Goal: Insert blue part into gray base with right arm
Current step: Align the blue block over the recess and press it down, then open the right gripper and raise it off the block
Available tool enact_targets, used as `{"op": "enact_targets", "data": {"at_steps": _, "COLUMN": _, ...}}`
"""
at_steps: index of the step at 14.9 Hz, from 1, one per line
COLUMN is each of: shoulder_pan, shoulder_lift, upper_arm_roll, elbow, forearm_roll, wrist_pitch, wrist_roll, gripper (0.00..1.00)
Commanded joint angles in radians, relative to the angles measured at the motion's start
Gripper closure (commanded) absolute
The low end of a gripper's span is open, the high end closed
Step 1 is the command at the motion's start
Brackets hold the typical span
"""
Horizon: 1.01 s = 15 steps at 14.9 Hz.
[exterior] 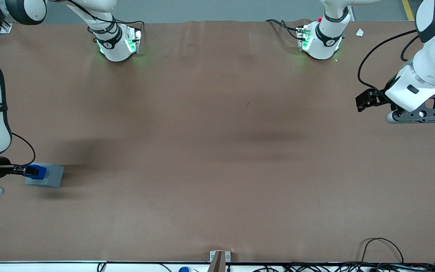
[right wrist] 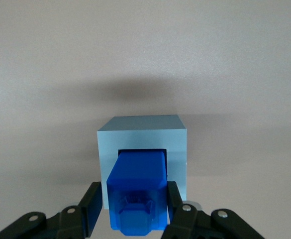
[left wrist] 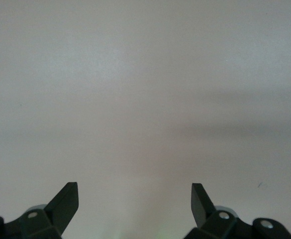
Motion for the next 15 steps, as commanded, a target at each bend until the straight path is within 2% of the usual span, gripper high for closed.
{"op": "enact_targets", "data": {"at_steps": 1, "shoulder_pan": -0.003, "shoulder_lift": 0.002, "upper_arm_roll": 0.007, "elbow": 0.007, "forearm_roll": -0.006, "wrist_pitch": -0.009, "wrist_roll": 0.009, "gripper": 0.37}}
{"op": "enact_targets", "data": {"at_steps": 4, "shoulder_pan": -0.003, "shoulder_lift": 0.002, "upper_arm_roll": 0.007, "elbow": 0.009, "forearm_roll": -0.007, "wrist_pitch": -0.007, "wrist_roll": 0.007, "gripper": 0.37}}
{"op": "enact_targets", "data": {"at_steps": 8, "shoulder_pan": -0.002, "shoulder_lift": 0.002, "upper_arm_roll": 0.005, "elbow": 0.009, "forearm_roll": -0.007, "wrist_pitch": -0.007, "wrist_roll": 0.005, "gripper": 0.16}}
{"op": "enact_targets", "data": {"at_steps": 11, "shoulder_pan": -0.002, "shoulder_lift": 0.002, "upper_arm_roll": 0.005, "elbow": 0.007, "forearm_roll": -0.007, "wrist_pitch": -0.007, "wrist_roll": 0.005, "gripper": 0.06}}
{"op": "enact_targets", "data": {"at_steps": 12, "shoulder_pan": -0.002, "shoulder_lift": 0.002, "upper_arm_roll": 0.005, "elbow": 0.007, "forearm_roll": -0.007, "wrist_pitch": -0.007, "wrist_roll": 0.005, "gripper": 0.00}}
{"op": "enact_targets", "data": {"at_steps": 15, "shoulder_pan": 0.000, "shoulder_lift": 0.002, "upper_arm_roll": 0.007, "elbow": 0.007, "forearm_roll": -0.004, "wrist_pitch": -0.009, "wrist_roll": 0.007, "gripper": 0.00}}
